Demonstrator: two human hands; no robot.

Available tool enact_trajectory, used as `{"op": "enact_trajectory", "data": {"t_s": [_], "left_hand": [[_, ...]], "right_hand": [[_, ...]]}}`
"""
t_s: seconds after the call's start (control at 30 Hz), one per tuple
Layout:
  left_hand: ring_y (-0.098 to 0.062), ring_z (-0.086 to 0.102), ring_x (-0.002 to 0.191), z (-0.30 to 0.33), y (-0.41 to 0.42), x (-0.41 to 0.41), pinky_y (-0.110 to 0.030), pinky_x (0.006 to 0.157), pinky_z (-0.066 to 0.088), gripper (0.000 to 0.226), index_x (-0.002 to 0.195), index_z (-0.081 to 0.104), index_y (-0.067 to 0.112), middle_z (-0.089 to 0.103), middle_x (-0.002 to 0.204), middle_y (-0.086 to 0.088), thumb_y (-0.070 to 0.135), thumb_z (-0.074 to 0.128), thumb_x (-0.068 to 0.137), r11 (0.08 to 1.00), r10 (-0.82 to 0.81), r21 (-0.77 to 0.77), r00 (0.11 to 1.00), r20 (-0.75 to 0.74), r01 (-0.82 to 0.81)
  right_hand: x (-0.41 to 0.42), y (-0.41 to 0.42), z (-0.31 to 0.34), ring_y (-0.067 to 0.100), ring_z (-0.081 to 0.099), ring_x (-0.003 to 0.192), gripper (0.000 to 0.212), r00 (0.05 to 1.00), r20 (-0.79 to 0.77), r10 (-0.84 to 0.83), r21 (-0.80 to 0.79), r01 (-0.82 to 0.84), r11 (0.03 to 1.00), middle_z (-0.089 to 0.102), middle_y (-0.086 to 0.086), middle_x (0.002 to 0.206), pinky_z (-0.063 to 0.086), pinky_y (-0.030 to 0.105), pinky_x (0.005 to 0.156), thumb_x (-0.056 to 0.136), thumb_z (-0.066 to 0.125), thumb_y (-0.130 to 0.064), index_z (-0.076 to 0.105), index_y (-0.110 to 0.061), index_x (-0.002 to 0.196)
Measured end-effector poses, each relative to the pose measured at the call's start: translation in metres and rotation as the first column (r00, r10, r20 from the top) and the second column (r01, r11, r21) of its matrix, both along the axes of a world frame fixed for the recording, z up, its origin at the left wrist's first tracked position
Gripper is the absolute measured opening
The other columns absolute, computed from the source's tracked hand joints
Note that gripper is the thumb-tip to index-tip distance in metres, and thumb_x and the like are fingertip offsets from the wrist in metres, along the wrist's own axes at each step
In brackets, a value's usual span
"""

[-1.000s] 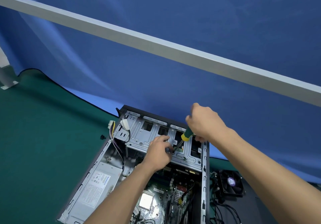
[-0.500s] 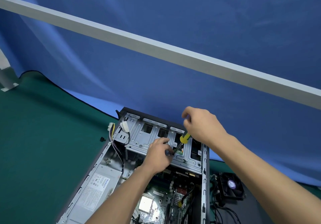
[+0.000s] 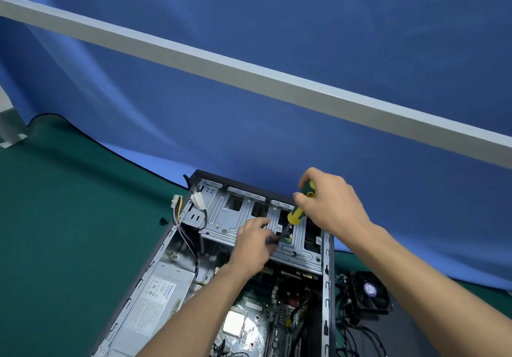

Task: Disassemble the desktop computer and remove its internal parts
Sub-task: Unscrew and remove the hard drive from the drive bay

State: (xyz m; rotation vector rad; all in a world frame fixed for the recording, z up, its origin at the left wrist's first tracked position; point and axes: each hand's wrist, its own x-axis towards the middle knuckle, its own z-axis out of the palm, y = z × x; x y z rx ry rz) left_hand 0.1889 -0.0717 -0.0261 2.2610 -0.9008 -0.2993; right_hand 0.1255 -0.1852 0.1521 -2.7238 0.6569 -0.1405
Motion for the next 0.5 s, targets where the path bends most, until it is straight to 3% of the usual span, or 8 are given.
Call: {"op": "enact_trajectory", "data": {"t_s": [0.13, 0.23, 0.4, 0.5], "left_hand": [[-0.015, 0.034, 0.129, -0.004, 0.0, -0.009, -0.025, 0.106, 0.021, 0.018, 0.101, 0.069, 0.016, 0.047, 0.136, 0.003, 0.026, 0.06, 0.09, 1.0, -0.005, -0.019, 0.993, 0.119, 0.007], [-0.013, 0.039, 0.121, -0.006, 0.0, -0.014, -0.02, 0.103, 0.023, 0.018, 0.104, 0.068, 0.015, 0.052, 0.125, 0.006, 0.022, 0.055, 0.093, 1.0, -0.009, -0.025, 0.984, 0.179, 0.014], [-0.012, 0.042, 0.1, -0.002, -0.003, -0.016, -0.019, 0.09, 0.032, 0.016, 0.103, 0.062, 0.013, 0.049, 0.107, 0.005, 0.022, 0.052, 0.095, 0.999, -0.041, 0.032, 0.969, 0.245, 0.034], [-0.015, 0.04, 0.096, 0.002, -0.005, -0.015, -0.025, 0.089, 0.036, 0.014, 0.107, 0.055, 0.013, 0.047, 0.108, 0.001, 0.019, 0.047, 0.097, 0.99, -0.088, 0.133, 0.952, 0.292, 0.051]], "right_hand": [[-0.022, -0.018, -0.006, 0.021, 0.06, 0.062, 0.007, 0.963, 0.186, -0.193, 0.191, 0.157, 0.969, 0.061, -0.008, 0.067, 0.042, 0.03, 0.054, 0.078, 0.059, -0.029, 0.053, -0.029, 0.079], [-0.041, -0.027, -0.02, 0.024, 0.065, 0.057, 0.011, 0.905, 0.247, -0.346, 0.409, 0.227, 0.884, 0.065, -0.001, 0.065, 0.054, 0.041, 0.059, 0.079, 0.065, -0.027, 0.054, -0.029, 0.079], [-0.076, -0.028, -0.06, 0.027, 0.066, 0.056, 0.02, 0.872, 0.173, -0.458, 0.565, 0.293, 0.771, 0.067, 0.003, 0.071, 0.056, 0.049, 0.06, 0.078, 0.073, -0.017, 0.053, -0.022, 0.08], [-0.092, -0.026, -0.084, 0.02, 0.066, 0.066, 0.025, 0.923, 0.072, -0.378, 0.522, 0.288, 0.803, 0.067, -0.003, 0.091, 0.054, 0.037, 0.061, 0.078, 0.072, -0.017, 0.05, -0.026, 0.086]]}}
